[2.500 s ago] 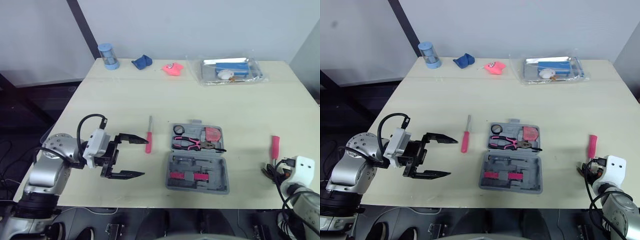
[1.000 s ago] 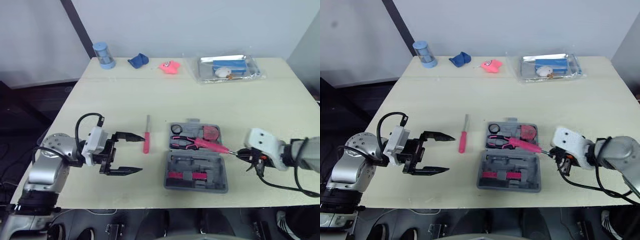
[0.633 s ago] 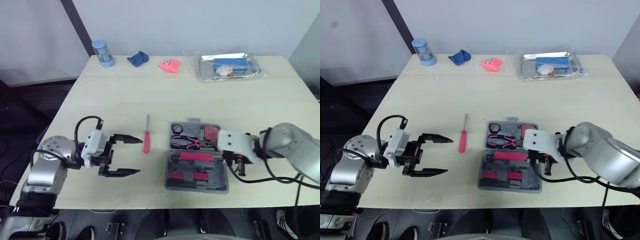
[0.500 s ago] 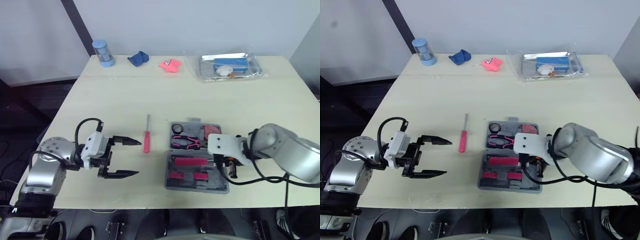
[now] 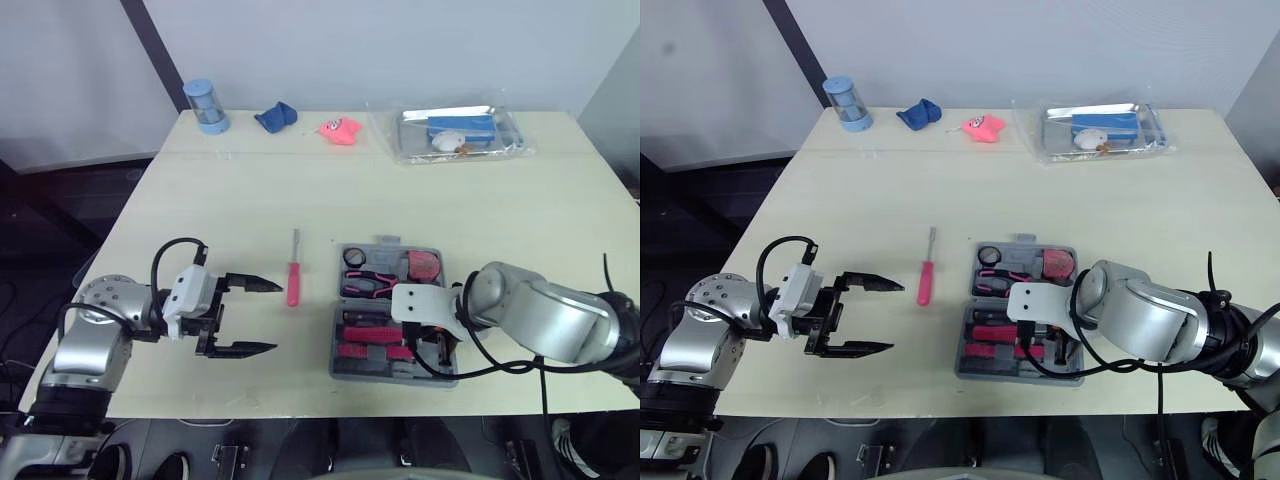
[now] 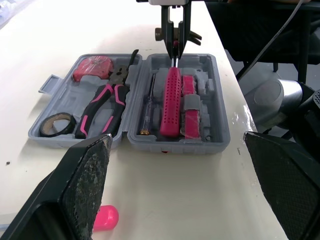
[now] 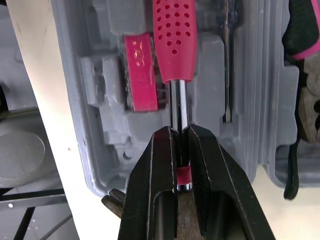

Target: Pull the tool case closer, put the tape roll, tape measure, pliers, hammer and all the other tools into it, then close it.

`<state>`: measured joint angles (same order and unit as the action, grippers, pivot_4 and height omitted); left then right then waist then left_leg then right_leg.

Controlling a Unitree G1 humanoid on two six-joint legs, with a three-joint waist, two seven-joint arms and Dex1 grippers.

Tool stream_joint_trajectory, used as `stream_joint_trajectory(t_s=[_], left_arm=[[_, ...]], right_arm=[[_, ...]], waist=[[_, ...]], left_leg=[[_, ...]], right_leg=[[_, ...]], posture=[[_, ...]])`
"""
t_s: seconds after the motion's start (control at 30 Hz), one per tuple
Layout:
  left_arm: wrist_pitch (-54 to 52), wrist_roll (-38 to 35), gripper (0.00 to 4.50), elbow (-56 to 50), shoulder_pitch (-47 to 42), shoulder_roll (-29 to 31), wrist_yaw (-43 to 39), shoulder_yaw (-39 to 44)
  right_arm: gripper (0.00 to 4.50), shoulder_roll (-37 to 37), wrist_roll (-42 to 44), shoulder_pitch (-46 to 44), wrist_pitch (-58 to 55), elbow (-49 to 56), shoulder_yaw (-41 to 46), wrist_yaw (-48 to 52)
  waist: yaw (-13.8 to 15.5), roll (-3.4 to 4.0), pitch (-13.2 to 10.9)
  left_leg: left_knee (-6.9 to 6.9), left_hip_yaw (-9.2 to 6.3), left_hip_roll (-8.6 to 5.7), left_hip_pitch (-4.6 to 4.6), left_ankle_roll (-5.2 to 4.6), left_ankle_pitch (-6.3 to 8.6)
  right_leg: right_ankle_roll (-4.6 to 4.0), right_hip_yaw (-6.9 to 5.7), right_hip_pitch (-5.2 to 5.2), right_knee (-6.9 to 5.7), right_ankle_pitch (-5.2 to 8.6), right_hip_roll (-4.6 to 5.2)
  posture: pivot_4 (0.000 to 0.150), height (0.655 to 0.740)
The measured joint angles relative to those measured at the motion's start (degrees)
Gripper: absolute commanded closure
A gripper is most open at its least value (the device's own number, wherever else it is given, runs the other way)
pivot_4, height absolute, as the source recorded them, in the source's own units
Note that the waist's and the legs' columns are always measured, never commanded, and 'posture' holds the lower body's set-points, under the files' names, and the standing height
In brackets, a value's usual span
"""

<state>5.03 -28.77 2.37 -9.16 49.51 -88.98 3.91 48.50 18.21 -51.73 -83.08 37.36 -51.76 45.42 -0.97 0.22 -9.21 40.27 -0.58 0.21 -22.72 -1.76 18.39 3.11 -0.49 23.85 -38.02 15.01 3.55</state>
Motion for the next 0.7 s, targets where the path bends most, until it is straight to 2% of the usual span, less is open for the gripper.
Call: stream_joint_trajectory(t_s=[0.3, 0.6, 0.63, 0.7], left_arm=[[0.16, 0.00, 0.00, 0.00, -0.01, -0.01, 0.00, -0.08], [0.34, 0.00, 0.00, 0.00, -0.01, -0.04, 0.00, -0.11], [0.35, 0.00, 0.00, 0.00, -0.01, -0.06, 0.00, -0.12], [0.35, 0.00, 0.00, 0.00, -0.01, -0.10, 0.00, -0.12]], right_arm=[[4.48, -3.41, 0.08, 0.24, 0.37, -1.94, -0.09, -2.35], [4.48, -3.38, 0.07, 1.34, 1.16, -2.31, -0.09, -3.33], [4.05, -3.23, 0.05, 1.35, 1.48, -2.31, -0.18, -3.33], [3.50, -2.80, -0.04, 1.35, 2.25, -2.32, -0.45, -3.31]], waist=[[-0.09, -0.01, 0.00], [-0.19, -0.01, 0.00], [-0.19, -0.01, 0.00], [-0.20, -0.01, 0.00]], left_leg=[[0.00, -0.01, 0.00, 0.00, 0.00, 0.00], [0.00, -0.01, 0.00, 0.01, 0.01, 0.00], [0.01, -0.01, 0.00, 0.01, 0.01, 0.00], [0.01, -0.01, 0.00, 0.01, 0.01, 0.00]], right_leg=[[0.00, -0.01, 0.01, -0.03, 0.00, -0.01], [0.00, -0.01, 0.01, -0.04, 0.00, -0.01], [0.00, -0.01, 0.01, -0.04, 0.00, -0.01], [0.00, -0.01, 0.01, -0.04, 0.00, -0.01]], posture=[[0.150, 0.7400], [0.150, 0.7400], [0.150, 0.7400], [0.150, 0.7400]])
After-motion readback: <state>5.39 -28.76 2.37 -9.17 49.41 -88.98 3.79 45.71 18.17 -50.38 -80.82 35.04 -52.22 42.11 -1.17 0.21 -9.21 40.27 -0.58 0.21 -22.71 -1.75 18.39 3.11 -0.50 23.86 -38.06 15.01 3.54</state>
